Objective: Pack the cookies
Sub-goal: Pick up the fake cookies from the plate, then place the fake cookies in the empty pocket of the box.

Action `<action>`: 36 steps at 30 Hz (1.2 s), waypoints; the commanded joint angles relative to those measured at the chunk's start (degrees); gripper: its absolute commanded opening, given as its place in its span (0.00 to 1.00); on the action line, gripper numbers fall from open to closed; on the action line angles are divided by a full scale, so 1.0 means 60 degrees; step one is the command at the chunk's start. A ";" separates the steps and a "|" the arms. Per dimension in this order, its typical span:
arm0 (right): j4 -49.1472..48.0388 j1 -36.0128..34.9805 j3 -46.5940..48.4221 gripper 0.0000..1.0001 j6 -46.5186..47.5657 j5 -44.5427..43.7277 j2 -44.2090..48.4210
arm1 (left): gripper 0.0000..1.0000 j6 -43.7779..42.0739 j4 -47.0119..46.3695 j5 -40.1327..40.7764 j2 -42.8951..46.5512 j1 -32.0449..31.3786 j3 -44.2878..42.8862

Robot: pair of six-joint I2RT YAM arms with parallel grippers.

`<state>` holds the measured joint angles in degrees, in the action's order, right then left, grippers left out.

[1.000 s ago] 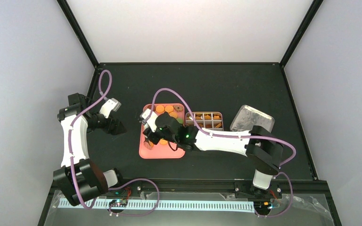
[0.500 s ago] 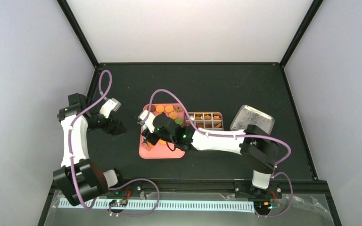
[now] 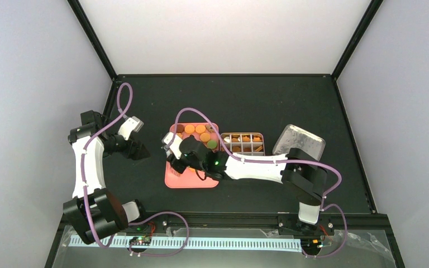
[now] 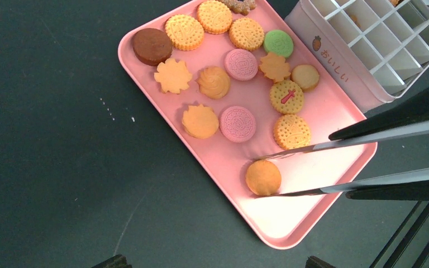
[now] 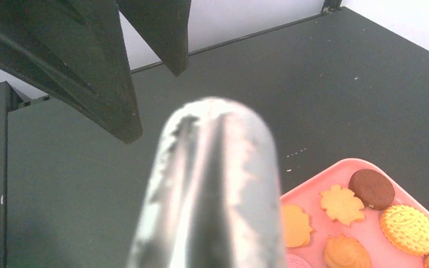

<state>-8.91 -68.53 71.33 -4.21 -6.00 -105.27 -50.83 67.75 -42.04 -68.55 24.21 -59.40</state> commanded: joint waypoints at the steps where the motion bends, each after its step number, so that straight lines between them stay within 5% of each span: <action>1: -0.0111 -0.0129 0.0153 0.29 0.0022 -0.0099 -0.0018 | 0.84 -0.0242 0.0241 -0.0278 0.0190 0.0067 -0.0193; 4: -0.0111 -0.0138 0.0156 0.21 -0.0112 -0.0158 0.0127 | 0.84 -0.0244 0.0248 -0.0282 0.0190 0.0067 -0.0179; 12: -0.0127 -0.0061 -0.0213 0.19 -0.0092 -0.0809 0.1537 | 0.84 -0.0259 0.0245 -0.0279 0.0204 0.0067 -0.0151; 29: 0.0998 0.2054 -0.4436 0.20 -0.0904 -0.2422 0.7266 | 0.84 -0.0182 0.0093 -0.0491 0.0094 0.0067 -0.0104; 36: 0.1323 0.2405 -0.5314 0.20 -0.1149 -0.2781 0.8257 | 0.84 -0.0217 0.0077 -0.0614 0.0006 0.0067 -0.0122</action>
<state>-0.34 -55.02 40.53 -9.45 -19.88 -58.24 -50.83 67.70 -43.68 -68.58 24.21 -59.42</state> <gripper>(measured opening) 0.271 0.839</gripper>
